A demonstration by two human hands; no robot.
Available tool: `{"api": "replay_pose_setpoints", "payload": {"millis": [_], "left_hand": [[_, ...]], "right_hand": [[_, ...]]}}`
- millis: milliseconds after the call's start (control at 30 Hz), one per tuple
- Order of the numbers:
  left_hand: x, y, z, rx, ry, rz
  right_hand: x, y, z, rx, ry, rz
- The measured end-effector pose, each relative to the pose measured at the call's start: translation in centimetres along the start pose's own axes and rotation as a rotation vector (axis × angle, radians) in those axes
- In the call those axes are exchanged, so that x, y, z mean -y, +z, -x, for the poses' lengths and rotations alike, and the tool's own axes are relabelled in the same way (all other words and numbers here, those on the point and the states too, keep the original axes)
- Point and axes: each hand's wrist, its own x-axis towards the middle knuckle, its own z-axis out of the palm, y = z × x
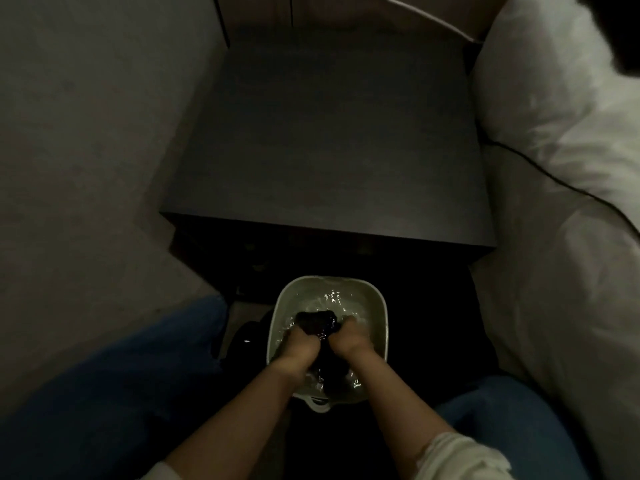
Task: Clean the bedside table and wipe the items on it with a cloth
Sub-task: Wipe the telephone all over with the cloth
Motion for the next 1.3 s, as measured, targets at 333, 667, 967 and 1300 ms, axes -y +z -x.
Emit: {"api": "replay_pose_setpoints", "payload": {"millis": [333, 667, 967, 1300], "left_hand": [[-1.3, 0.9, 0.1, -0.042, 0.135, -0.087], [-8.1, -3.4, 7.5, 0.254, 0.112, 0.221], [-8.7, -6.4, 8.4, 0.211, 0.282, 0.029], [-7.0, -4.3, 9.4, 0.387, 0.235, 0.012]], "right_hand": [[-0.4, -0.3, 0.6, 0.077, 0.105, -0.513], [-0.9, -2.2, 3.7, 0.234, 0.273, -1.167], [-0.2, -4.4, 4.8, 0.39, 0.163, -1.364], [0.3, -3.7, 4.3, 0.358, 0.118, -1.114]]}}
